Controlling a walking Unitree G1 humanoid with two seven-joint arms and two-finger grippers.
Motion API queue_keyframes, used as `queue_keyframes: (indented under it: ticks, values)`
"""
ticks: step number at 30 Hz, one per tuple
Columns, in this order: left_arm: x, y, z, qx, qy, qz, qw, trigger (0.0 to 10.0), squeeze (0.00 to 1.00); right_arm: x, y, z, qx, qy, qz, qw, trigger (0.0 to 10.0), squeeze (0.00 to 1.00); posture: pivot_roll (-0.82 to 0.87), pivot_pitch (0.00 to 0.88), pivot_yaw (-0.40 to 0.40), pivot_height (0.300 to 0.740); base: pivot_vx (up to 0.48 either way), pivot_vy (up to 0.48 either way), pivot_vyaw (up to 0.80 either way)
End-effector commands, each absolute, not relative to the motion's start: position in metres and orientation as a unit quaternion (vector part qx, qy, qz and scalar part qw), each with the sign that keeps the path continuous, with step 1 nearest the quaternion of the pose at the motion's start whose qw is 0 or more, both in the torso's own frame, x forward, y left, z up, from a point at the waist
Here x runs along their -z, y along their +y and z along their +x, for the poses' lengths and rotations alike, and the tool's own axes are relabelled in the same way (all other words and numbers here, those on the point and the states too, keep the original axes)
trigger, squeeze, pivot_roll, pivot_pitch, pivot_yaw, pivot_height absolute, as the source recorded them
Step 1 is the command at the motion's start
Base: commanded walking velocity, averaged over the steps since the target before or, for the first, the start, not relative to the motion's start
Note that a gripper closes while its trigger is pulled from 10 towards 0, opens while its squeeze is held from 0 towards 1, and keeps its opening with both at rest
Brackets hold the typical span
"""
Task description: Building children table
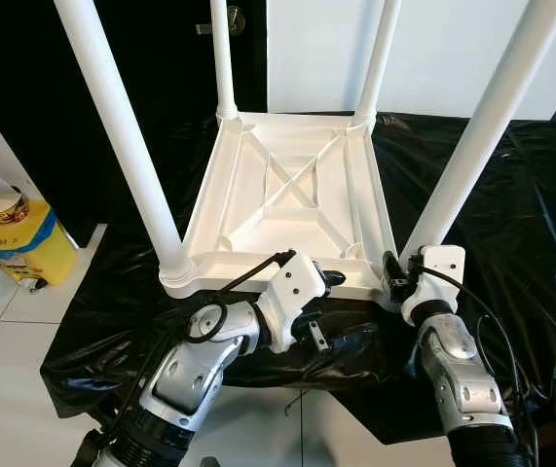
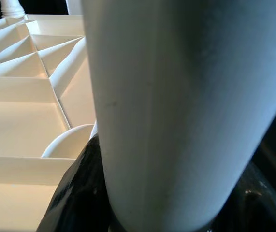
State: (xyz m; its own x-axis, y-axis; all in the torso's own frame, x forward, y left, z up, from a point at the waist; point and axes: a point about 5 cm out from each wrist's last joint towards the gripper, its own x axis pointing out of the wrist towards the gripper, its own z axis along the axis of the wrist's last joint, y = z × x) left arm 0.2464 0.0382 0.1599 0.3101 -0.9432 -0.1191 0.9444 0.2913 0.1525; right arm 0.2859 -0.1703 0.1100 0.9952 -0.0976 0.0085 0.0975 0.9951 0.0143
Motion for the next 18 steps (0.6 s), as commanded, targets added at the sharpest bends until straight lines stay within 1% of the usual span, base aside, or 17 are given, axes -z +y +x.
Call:
queue_keyframes:
  ticks: [1,5,11,12,13,18]
  values:
    - [-0.158,0.041,0.253,0.533,0.007,0.096,0.840,10.0,0.00,-0.100,-0.177,0.281,0.105,0.026,0.008,0.994,10.0,0.00,-0.07,0.011,-0.047,0.740,0.000,0.000,0.00]
    - [-0.158,0.041,0.254,0.530,0.006,0.092,0.843,10.0,0.00,-0.104,-0.168,0.281,0.124,0.020,0.010,0.992,10.0,0.00,-0.08,0.005,-0.041,0.740,0.000,0.000,0.00]
    - [-0.159,0.041,0.254,0.529,0.005,0.091,0.844,10.0,0.00,-0.109,-0.161,0.280,0.116,0.010,0.004,0.993,10.0,0.00,-0.08,0.001,-0.041,0.740,0.000,0.000,0.00]
    - [-0.159,0.042,0.254,0.529,0.004,0.090,0.844,10.0,0.00,-0.113,-0.158,0.279,0.103,-0.003,-0.002,0.995,10.0,0.32,-0.08,0.000,-0.038,0.740,0.000,0.000,0.00]
    - [-0.160,0.042,0.255,0.529,0.003,0.090,0.844,10.0,0.00,-0.116,-0.155,0.279,0.095,-0.016,-0.008,0.995,10.0,1.00,-0.08,0.000,-0.039,0.740,0.000,0.000,0.00]
    - [-0.159,0.041,0.256,0.530,0.002,0.092,0.843,10.0,0.00,-0.123,-0.152,0.278,0.077,-0.038,-0.014,0.996,10.0,1.00,-0.08,0.000,-0.036,0.740,0.000,0.000,0.00]
